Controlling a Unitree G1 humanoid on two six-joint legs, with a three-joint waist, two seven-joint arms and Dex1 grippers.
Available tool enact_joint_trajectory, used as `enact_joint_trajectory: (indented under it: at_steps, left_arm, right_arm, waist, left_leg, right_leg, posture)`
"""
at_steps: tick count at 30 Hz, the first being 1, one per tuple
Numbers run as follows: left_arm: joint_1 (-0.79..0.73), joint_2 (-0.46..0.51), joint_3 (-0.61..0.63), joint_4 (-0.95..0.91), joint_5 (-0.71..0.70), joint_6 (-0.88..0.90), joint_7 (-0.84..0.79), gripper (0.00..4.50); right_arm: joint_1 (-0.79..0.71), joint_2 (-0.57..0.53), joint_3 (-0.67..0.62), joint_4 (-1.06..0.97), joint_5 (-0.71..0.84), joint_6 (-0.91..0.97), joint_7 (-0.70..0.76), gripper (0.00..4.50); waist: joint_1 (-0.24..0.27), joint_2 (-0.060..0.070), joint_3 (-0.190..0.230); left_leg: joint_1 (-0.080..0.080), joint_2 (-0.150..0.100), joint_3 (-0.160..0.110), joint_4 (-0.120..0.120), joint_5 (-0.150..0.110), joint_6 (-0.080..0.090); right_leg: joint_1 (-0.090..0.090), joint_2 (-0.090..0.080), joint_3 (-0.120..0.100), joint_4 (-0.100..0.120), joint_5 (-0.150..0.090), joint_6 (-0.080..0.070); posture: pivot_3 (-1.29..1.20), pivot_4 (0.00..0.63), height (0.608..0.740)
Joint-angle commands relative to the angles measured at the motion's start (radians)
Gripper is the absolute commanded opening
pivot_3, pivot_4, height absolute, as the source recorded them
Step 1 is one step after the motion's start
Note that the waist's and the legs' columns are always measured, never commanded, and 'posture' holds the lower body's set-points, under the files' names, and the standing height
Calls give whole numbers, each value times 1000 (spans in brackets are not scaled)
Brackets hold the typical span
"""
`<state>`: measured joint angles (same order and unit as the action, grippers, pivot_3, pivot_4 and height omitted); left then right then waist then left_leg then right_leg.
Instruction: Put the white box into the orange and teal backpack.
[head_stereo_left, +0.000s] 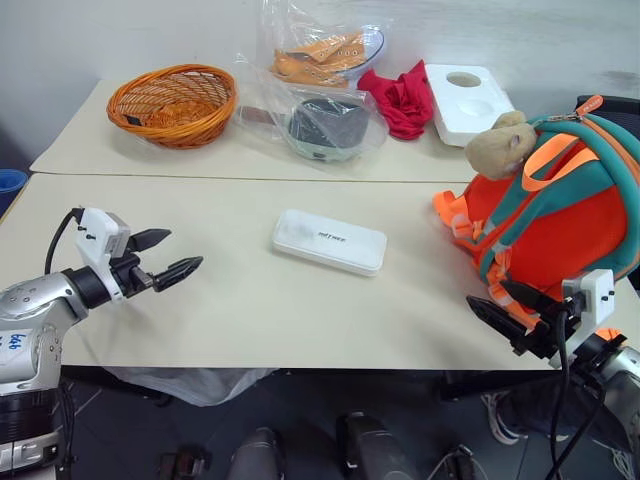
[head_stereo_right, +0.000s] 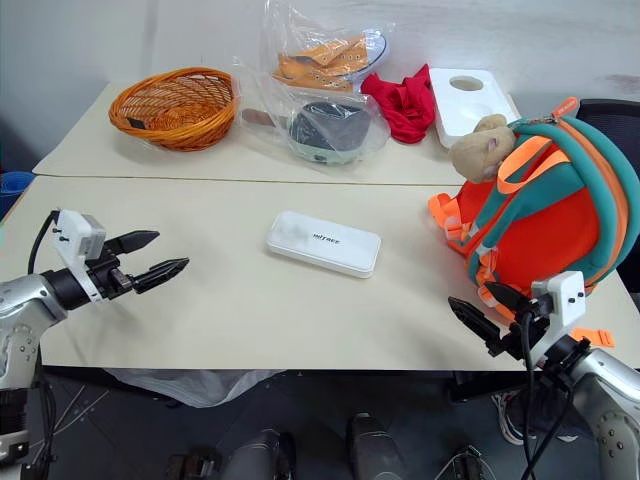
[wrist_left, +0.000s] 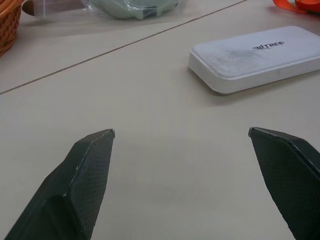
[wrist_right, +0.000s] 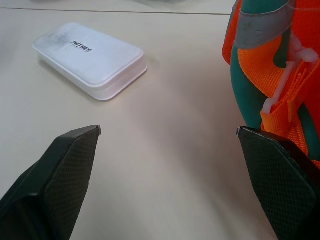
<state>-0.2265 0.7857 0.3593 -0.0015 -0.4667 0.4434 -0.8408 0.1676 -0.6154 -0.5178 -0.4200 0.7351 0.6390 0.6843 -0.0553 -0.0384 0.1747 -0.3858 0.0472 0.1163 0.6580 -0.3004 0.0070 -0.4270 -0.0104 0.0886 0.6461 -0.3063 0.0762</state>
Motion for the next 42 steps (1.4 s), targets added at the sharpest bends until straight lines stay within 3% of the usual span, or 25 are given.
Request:
enact_joint_trajectory:
  at_steps: [1, 23, 29, 32, 42]
  left_arm:
    - [7, 8, -2, -35, 15, -43, -5, 4500]
    - [-27, 1, -35, -24, 8, 6, 27, 4500]
    - [-128, -7, -154, 39, 77, 18, 45, 4500]
    - [-216, -33, -219, 118, 136, -15, 64, 3924]
    - [-544, -160, -443, 520, 395, -255, 86, 829]
  right_arm:
    - [-8, -24, -8, -34, 16, 1, -5, 4475]
    - [-14, -32, 51, -54, -32, -23, -29, 4475]
    - [-78, -62, 159, -43, -119, -37, -29, 4475]
    - [-135, -69, 237, -17, -180, -56, -28, 3892]
    - [-466, -36, 519, 227, -411, -130, -22, 474]
  waist:
    - [0, 0, 0]
    - [0, 0, 0]
    - [2, 0, 0]
    - [3, 0, 0]
    - [1, 0, 0]
  left_leg:
    - [0, 0, 0, 0, 0, 0]
    - [0, 0, 0, 0, 0, 0]
    - [0, 0, 0, 1, 0, 0]
    - [0, -1, 0, 1, 0, 0]
    - [-2, -1, 4, 6, 1, -2]
  right_leg:
    - [0, 0, 0, 0, 0, 0]
    - [0, 0, 0, 0, 0, 0]
    - [0, 0, 0, 1, 0, 0]
    - [0, 1, 0, 1, 0, 0]
    - [-3, 3, 0, 3, 0, 1]
  posture:
    - [0, 150, 740]
    - [0, 150, 740]
    - [0, 150, 740]
    - [0, 150, 740]
    - [0, 150, 740]
